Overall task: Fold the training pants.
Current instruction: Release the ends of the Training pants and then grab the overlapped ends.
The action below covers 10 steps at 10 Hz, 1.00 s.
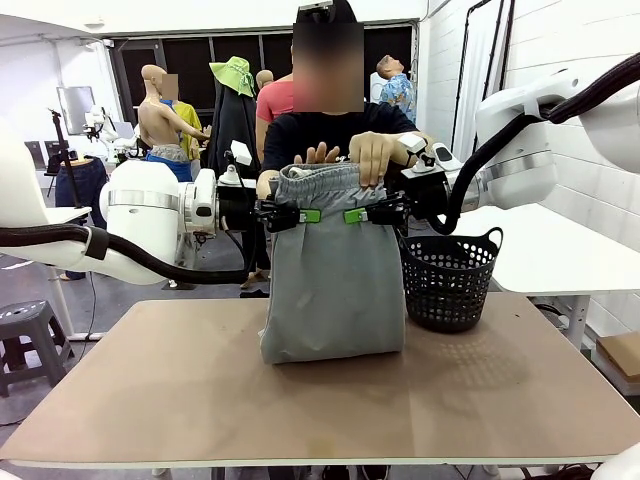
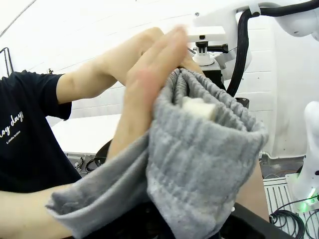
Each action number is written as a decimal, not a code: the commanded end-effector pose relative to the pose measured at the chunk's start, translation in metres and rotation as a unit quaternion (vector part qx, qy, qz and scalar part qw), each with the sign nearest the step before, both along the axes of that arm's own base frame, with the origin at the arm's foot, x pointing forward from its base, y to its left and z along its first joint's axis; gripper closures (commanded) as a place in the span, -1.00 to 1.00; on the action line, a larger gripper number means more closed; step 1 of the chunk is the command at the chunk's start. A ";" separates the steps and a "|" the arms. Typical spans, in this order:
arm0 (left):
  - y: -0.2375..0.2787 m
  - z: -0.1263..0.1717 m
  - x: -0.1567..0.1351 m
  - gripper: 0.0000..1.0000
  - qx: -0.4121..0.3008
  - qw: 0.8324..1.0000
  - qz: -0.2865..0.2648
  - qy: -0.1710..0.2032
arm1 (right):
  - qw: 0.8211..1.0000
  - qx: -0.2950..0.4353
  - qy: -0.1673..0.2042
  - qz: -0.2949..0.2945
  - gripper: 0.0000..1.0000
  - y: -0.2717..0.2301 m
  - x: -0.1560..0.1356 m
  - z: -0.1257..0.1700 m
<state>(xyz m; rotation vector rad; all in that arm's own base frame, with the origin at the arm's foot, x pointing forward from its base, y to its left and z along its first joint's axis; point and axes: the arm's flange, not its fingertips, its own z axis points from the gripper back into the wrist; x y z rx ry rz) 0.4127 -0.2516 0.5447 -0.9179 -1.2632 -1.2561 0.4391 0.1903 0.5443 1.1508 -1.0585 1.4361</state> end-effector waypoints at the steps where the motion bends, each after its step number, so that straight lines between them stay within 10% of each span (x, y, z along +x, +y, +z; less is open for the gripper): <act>1: 0.001 0.001 -0.003 1.00 -0.012 1.000 0.008 -0.002 | 1.000 0.009 -0.002 -0.001 1.00 0.001 -0.002 0.004; 10: 0.001 0.001 -0.003 1.00 -0.012 1.000 0.008 -0.002 | 1.000 0.009 -0.002 -0.001 1.00 0.001 -0.002 0.004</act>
